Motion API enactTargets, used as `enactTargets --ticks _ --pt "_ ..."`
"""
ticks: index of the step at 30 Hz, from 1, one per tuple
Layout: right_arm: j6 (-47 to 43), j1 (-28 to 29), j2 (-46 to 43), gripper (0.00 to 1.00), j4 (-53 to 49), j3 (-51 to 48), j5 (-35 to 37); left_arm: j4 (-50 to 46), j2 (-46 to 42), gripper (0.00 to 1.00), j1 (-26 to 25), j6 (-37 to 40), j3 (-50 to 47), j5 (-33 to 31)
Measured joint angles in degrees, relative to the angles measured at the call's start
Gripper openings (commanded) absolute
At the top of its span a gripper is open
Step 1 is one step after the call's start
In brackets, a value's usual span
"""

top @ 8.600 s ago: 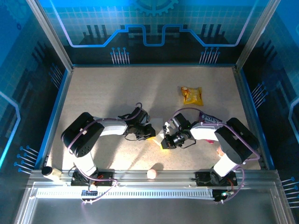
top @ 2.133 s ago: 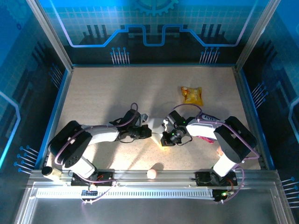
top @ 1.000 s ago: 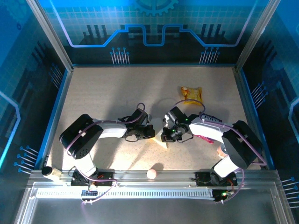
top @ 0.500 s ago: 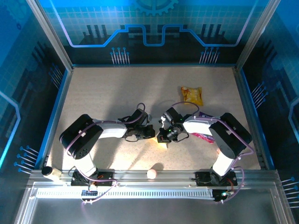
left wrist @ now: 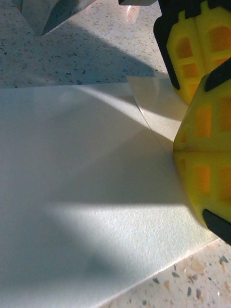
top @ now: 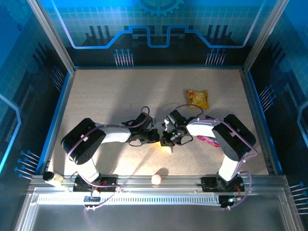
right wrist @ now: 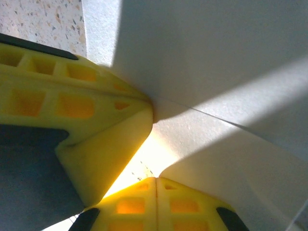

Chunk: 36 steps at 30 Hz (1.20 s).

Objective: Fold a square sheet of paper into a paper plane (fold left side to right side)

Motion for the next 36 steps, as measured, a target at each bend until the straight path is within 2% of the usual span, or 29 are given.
enactTargets --ticks 11,22,24,26,31,33,36 --pt "-1.7 0.0 -1.0 0.00 -1.4 -0.9 0.3 0.0 -0.1 0.00 -0.2 0.0 0.0 -0.5" --pt "-1.9 -0.1 -8.8 0.00 -6.0 -8.1 0.8 -0.1 -0.3 0.00 -0.3 0.0 0.0 -0.7" --pt "-2.2 -0.3 -10.7 0.00 -8.2 -8.8 1.1 -0.4 -0.5 0.04 -0.3 0.0 0.0 -0.7" --pt "-2.6 -1.0 -12.9 0.06 -9.8 -8.9 1.2 -1.3 -0.9 0.10 -0.3 0.0 0.0 -0.9" --pt "-5.2 -3.7 -18.9 0.32 -11.7 -8.2 2.2 -5.3 -3.4 0.33 -0.3 0.1 1.0 -1.2" --pt "-6.4 -4.7 -20.0 0.42 -11.7 -7.5 2.5 -6.6 -5.4 0.40 -0.1 0.1 1.9 -1.6" --pt "-8.2 -5.6 -20.2 0.51 -10.9 -6.9 2.8 -7.3 -9.6 0.47 0.9 0.1 2.6 -2.2"
